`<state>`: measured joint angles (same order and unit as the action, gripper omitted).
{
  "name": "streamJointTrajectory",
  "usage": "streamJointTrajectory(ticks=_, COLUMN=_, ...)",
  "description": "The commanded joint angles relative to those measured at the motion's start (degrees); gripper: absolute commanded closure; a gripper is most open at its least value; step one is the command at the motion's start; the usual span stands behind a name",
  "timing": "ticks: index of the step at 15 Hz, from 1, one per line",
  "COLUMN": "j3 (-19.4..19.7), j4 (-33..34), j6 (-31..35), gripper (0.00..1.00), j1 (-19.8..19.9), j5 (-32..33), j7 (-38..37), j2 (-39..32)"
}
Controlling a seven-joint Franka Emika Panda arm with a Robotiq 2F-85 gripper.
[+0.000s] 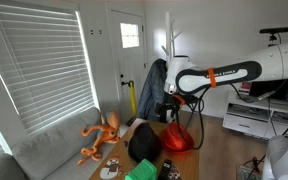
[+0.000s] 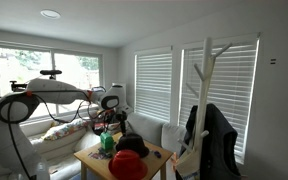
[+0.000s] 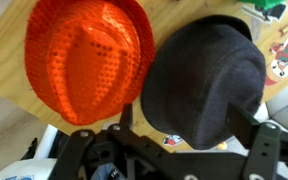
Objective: Remove the black hat from the orange hat top and put it on the table, pick up the orange hat and put it onto the black hat on the table
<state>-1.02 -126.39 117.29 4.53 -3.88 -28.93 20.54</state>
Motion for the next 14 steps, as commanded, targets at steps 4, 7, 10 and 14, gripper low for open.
streamJointTrajectory(ticks=4, j3=1.93, j4=-2.73, j6=-2.85, gripper=0.00, j1=1.46, j5=-0.09, j7=6.66, j2=2.44)
streamJointTrajectory(ticks=7, j3=1.99, j4=-3.07, j6=-2.85, gripper=0.00, j1=1.51, j5=-0.06, j7=6.99, j2=2.52)
streamJointTrajectory(ticks=10, j3=3.07, j4=-3.46, j6=-2.59, gripper=0.00, j1=1.42, j5=-0.44, j7=9.76, j2=2.77)
streamJointTrajectory(ticks=14, j3=6.97, j4=-4.59, j6=-4.02, gripper=0.00, j1=0.17, j5=-1.34, j7=26.15, j2=3.71)
